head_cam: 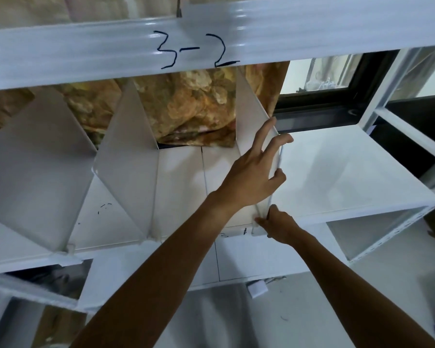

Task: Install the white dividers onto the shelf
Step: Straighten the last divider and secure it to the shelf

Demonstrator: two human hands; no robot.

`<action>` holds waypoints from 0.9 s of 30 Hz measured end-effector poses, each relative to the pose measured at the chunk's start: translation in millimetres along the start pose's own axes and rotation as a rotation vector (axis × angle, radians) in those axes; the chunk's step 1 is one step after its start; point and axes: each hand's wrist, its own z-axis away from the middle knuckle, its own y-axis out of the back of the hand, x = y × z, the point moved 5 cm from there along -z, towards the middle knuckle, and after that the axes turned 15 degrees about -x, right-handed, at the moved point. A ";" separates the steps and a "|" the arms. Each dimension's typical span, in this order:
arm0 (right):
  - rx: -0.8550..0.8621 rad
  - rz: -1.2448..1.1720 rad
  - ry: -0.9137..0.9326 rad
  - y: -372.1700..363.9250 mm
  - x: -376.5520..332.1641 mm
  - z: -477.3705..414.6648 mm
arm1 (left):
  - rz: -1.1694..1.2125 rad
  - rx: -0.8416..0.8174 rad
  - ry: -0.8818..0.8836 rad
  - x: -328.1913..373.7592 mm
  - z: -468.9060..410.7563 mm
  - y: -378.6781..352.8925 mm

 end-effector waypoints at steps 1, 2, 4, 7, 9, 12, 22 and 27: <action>-0.006 -0.006 0.007 -0.5 1.9 -1.8 | -0.003 0.008 0.006 -1.1 -0.1 -0.1; -0.006 -0.010 0.024 -0.9 3.6 -2.3 | -0.005 0.012 0.005 -0.8 0.2 -0.6; -0.006 -0.001 0.073 0.1 5.1 -5.1 | -0.021 0.022 0.003 -0.5 -0.6 -0.4; 0.004 0.018 0.117 0.9 4.3 -3.4 | -0.031 0.025 0.034 0.1 -3.4 -0.9; 0.000 0.061 0.142 0.8 6.0 0.3 | -0.056 0.025 0.037 2.3 -6.5 -2.9; -0.028 0.142 0.197 2.6 9.9 5.1 | -0.108 0.010 0.041 4.5 -12.2 -6.5; 0.031 0.537 0.376 10.6 9.2 -0.4 | -0.059 0.087 0.083 6.3 -19.1 -9.9; -0.051 0.453 0.433 10.7 8.4 -7.4 | -0.087 0.080 0.104 7.2 -21.7 -12.9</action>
